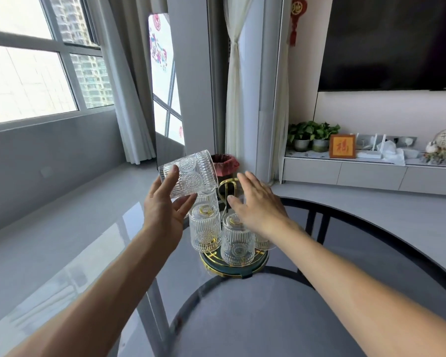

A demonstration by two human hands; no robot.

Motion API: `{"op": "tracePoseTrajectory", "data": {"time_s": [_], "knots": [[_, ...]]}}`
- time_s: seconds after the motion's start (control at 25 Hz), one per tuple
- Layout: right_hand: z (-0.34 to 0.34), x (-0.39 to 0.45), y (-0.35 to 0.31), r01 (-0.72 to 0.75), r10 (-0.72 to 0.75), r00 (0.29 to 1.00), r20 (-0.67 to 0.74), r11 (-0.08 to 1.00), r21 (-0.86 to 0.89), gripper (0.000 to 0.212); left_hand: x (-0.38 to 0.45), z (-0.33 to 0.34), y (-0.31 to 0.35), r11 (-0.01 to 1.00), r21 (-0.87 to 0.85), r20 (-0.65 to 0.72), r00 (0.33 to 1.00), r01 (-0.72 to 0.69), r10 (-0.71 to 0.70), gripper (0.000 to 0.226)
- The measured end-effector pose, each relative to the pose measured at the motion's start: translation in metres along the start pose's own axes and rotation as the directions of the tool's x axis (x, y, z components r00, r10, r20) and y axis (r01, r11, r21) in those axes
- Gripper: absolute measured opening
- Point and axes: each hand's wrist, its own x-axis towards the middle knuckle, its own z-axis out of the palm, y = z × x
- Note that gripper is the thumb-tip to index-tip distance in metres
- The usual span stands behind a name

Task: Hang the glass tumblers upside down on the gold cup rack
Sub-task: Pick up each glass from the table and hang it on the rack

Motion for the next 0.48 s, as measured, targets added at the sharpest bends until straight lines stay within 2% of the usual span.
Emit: {"op": "tracePoseTrajectory", "data": {"time_s": [0.12, 0.24, 0.32, 0.4, 0.48], "knots": [[0.013, 0.015, 0.007, 0.002, 0.0, 0.996, 0.086, 1.0, -0.024, 0.07, 0.027, 0.003, 0.008, 0.991, 0.108, 0.004, 0.997, -0.08, 0.08, 0.068], [0.012, 0.021, 0.016, 0.077, -0.082, 0.996, -0.045, 0.99, -0.115, 0.062, 0.056, 0.027, 0.019, 0.919, 0.344, 0.034, 0.981, -0.191, 0.191, 0.073], [0.01, 0.02, 0.019, 0.096, -0.106, 0.991, -0.085, 0.989, -0.109, 0.056, 0.078, 0.052, 0.022, 0.798, 0.567, 0.06, 0.977, -0.204, 0.207, 0.074], [0.013, 0.017, 0.019, 0.107, -0.117, 0.989, -0.087, 0.988, -0.111, 0.055, 0.098, 0.073, 0.021, 0.619, 0.767, 0.089, 0.983, -0.172, 0.162, 0.071], [0.016, 0.017, 0.019, 0.118, -0.128, 0.988, -0.088, 0.987, -0.113, 0.056, 0.112, 0.089, 0.012, 0.444, 0.879, 0.144, 0.984, -0.175, 0.102, 0.068]]}}
